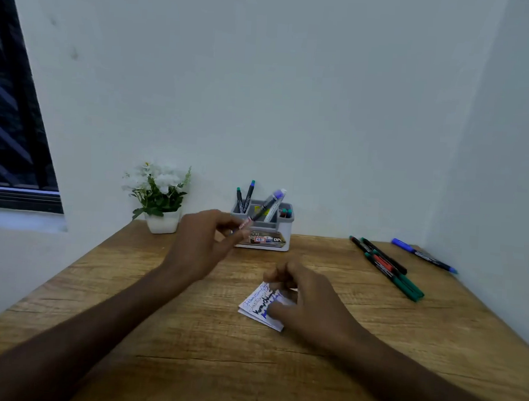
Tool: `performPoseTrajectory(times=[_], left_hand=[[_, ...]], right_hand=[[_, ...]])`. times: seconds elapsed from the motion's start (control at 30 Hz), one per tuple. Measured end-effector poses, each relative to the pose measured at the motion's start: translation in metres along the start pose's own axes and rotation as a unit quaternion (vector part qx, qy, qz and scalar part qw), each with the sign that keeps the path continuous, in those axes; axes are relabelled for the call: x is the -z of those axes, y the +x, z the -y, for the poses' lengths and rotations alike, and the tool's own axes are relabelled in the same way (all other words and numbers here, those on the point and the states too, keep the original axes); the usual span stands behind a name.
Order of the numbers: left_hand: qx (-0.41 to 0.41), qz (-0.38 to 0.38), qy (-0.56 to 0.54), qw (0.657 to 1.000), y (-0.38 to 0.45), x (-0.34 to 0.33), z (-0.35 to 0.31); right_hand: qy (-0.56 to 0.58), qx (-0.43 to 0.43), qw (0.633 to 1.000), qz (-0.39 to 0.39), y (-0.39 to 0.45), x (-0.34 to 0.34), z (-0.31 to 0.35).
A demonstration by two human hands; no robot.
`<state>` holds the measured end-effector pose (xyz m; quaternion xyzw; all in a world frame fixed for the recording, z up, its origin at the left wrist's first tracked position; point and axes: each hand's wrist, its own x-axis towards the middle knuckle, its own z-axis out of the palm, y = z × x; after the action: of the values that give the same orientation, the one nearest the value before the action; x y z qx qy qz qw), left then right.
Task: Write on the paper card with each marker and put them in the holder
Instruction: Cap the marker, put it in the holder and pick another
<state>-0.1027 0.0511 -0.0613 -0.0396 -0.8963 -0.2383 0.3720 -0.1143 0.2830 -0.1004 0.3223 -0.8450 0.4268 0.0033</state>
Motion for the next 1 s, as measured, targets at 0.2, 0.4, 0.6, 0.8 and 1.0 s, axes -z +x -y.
performPoseTrajectory(times=[0.2,0.4,0.6,0.8,1.0], left_hand=[[0.054,-0.042,-0.099,0.993,0.064,-0.014,0.004],[0.097,-0.023,0.003,0.995,0.112,-0.043,0.013],[0.134,-0.002,0.110,0.985,0.118,-0.073,0.033],[0.126,0.005,0.131,0.983,0.117,-0.078,0.038],[-0.024,-0.082,0.099,0.991,0.087,-0.036,0.018]], right_hand=[[-0.200,0.149,0.954,0.169,0.006,0.027,0.001],[-0.247,0.167,0.938,0.176,0.005,0.027,-0.013],[-0.244,0.172,0.940,0.163,0.003,0.020,-0.011],[-0.243,0.176,0.940,0.164,0.004,0.019,-0.011],[-0.232,0.186,0.943,0.151,0.004,0.012,-0.018]])
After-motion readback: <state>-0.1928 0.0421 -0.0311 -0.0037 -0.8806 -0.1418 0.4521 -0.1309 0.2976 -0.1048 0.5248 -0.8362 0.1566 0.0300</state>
